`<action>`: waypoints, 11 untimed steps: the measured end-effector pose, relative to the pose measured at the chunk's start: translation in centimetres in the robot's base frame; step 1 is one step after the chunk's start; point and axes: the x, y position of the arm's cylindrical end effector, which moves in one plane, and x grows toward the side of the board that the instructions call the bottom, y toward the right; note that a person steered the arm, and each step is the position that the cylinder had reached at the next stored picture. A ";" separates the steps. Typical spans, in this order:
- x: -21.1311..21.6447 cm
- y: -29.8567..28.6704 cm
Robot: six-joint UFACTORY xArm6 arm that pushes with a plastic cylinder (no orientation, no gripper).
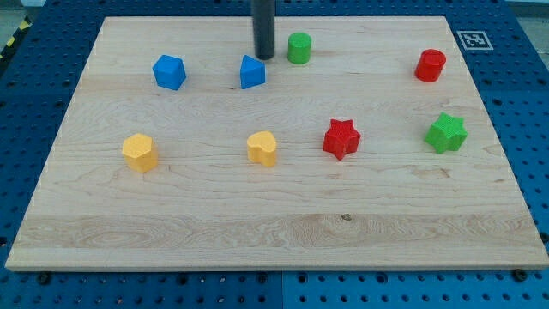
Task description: Drag the green circle diagonally left to the red circle
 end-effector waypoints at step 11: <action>-1.7 14.8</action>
